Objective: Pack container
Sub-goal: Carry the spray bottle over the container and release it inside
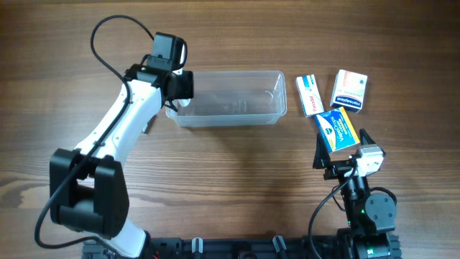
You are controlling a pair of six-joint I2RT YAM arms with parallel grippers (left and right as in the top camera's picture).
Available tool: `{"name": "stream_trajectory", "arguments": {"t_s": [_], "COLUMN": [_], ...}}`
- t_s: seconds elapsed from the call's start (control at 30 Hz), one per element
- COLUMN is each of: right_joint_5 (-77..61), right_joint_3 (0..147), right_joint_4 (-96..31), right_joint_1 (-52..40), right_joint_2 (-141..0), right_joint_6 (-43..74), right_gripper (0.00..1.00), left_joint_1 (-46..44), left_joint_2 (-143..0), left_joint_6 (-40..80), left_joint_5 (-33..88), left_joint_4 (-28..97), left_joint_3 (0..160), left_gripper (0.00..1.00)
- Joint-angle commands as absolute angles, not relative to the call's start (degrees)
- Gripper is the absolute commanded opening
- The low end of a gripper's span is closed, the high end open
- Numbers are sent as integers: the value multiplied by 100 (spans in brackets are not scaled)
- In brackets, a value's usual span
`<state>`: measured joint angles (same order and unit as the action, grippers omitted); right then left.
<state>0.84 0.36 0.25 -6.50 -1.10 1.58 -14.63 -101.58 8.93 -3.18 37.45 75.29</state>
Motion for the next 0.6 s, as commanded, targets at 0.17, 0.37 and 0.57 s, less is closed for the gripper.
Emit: {"name": "stream_trajectory", "arguments": {"t_s": [0.17, 0.37, 0.57], "right_joint_5": [10, 10, 12], "right_joint_3": [30, 30, 30], "right_joint_4": [45, 45, 45], "right_joint_1": [-670, -668, -670], "right_joint_2": [-64, -64, -64], "right_joint_6": [108, 106, 106], "right_gripper": [100, 100, 100], "left_joint_1": [-1474, -1474, -1474], "left_joint_2": [-10215, -10322, -10427], "left_joint_6": [947, 947, 947], "left_joint_5": [-375, -375, -375], "left_joint_4": [3640, 3553, 3557], "left_joint_3": [7607, 7607, 7607], "left_gripper": [31, 30, 31]}}
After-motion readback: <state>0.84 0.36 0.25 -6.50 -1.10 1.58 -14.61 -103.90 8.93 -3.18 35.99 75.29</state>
